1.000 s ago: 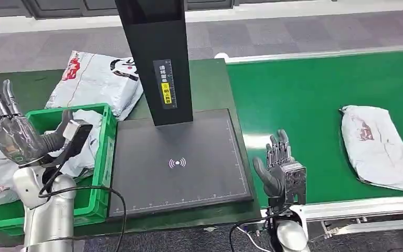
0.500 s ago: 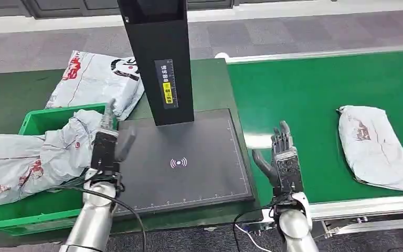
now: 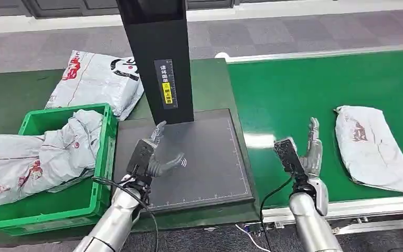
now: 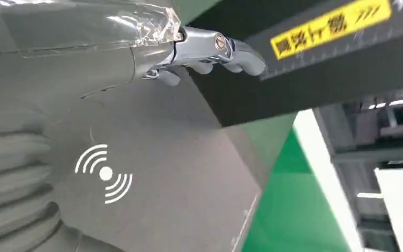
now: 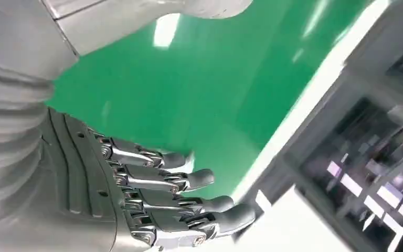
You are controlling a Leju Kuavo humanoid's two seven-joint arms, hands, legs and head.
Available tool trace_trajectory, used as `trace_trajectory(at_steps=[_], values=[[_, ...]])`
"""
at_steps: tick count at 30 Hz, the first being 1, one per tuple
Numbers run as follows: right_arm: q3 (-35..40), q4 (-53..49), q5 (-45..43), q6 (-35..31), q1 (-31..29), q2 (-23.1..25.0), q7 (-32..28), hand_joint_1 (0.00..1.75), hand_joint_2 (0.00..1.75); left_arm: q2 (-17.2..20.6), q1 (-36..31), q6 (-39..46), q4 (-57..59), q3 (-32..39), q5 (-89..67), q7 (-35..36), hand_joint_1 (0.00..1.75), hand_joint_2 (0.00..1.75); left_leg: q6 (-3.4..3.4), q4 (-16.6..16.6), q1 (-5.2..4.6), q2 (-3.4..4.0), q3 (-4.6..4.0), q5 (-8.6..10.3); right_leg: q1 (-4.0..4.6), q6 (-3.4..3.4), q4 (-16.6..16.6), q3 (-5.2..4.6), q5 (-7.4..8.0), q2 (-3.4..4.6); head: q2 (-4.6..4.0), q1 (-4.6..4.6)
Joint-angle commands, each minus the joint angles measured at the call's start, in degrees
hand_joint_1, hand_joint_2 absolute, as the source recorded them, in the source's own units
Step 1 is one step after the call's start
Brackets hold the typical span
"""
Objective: Moved the parcel from conveyor to table for the left to box.
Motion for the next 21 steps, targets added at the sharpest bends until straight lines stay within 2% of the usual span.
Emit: trace_trajectory(at_steps=[1, 5, 6, 14, 15, 21], values=[[-18.5, 19.4, 19.6, -1.9, -8.9, -4.4, 3.9, 0.00, 1.75, 0.7, -6.4, 0.7, 11.7, -4.7, -0.7, -1.3, 0.00, 1.75, 0.07, -0.1, -0.02, -0.23, 0.07, 0.07, -0.02, 0.04, -0.1, 0.19, 0.02, -0.24, 0.00, 0.02], [-24.5, 24.7, 32.7, -1.9, -11.0, -6.9, 12.1, 0.00, 1.75, 1.1, -6.8, 0.6, 11.7, -4.3, -0.2, -2.1, 0.00, 1.75, 0.09, 0.0, -0.02, -0.13, 0.08, 0.05, -0.09, 0.02, -0.1, 0.16, 0.02, -0.13, 0.00, 0.02], [-25.8, 28.3, 33.3, -1.9, -12.2, -7.9, 12.6, 0.00, 1.75, 1.3, -6.9, 1.0, 11.7, -4.2, -0.3, -2.3, 0.00, 1.75, 0.09, 0.0, -0.03, -0.17, 0.04, 0.05, -0.13, 0.03, 0.0, 0.13, -0.01, -0.16, 0.00, 0.00], [-25.8, 28.3, 33.3, -1.9, -12.2, -7.9, 12.6, 0.00, 1.75, 1.3, -6.9, 1.0, 11.7, -4.2, -0.3, -2.3, 0.00, 1.75, 0.12, 0.0, 0.01, -0.07, 0.02, 0.02, -0.07, 0.01, -0.1, 0.11, 0.02, -0.07, 0.00, 0.02], [-24.9, 31.0, 37.4, -1.9, -12.9, -8.3, 15.9, 0.00, 1.75, 1.5, -6.9, 0.9, 11.7, -4.1, -0.1, -2.3, 0.00, 1.75, 0.13, -0.1, 0.02, -0.06, 0.10, 0.02, -0.06, 0.00, -0.1, 0.19, 0.03, -0.07, 0.00, 0.02], [-22.4, 40.7, 45.0, -1.9, -17.1, -11.7, 26.8, 0.00, 1.75, 2.0, -6.4, 1.0, 11.6, -3.5, 0.3, -2.5, 0.00, 1.75, 0.15, 0.0, 0.00, 0.00, 0.05, 0.03, -0.06, 0.04, -0.1, 0.12, 0.04, 0.01, 0.00, 0.02]])
